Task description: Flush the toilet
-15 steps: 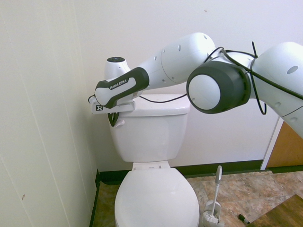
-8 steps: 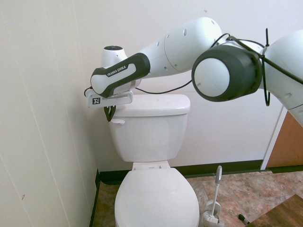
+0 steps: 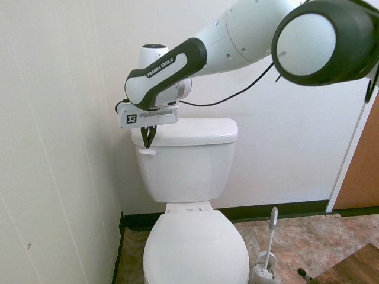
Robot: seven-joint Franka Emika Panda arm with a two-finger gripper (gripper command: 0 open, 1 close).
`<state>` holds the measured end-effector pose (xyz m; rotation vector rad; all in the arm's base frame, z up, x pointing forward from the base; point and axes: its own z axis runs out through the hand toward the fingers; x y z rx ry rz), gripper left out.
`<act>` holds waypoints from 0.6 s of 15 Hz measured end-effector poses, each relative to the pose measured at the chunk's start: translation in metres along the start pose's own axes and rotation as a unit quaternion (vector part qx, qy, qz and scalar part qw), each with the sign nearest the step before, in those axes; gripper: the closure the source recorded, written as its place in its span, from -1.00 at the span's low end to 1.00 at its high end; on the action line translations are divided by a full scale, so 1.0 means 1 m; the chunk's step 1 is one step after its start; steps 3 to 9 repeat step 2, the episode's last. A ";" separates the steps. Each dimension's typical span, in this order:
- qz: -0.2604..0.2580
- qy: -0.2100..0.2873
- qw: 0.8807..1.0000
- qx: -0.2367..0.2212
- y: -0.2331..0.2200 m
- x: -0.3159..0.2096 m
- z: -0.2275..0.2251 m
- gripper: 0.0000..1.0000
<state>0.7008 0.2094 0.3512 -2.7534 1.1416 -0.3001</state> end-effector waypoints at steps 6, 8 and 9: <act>0.003 -0.005 1.000 -0.013 0.021 0.003 -0.001 1.00; 0.003 -0.005 1.000 -0.013 0.021 0.003 -0.001 1.00; 0.003 -0.005 1.000 -0.013 0.021 0.003 -0.001 1.00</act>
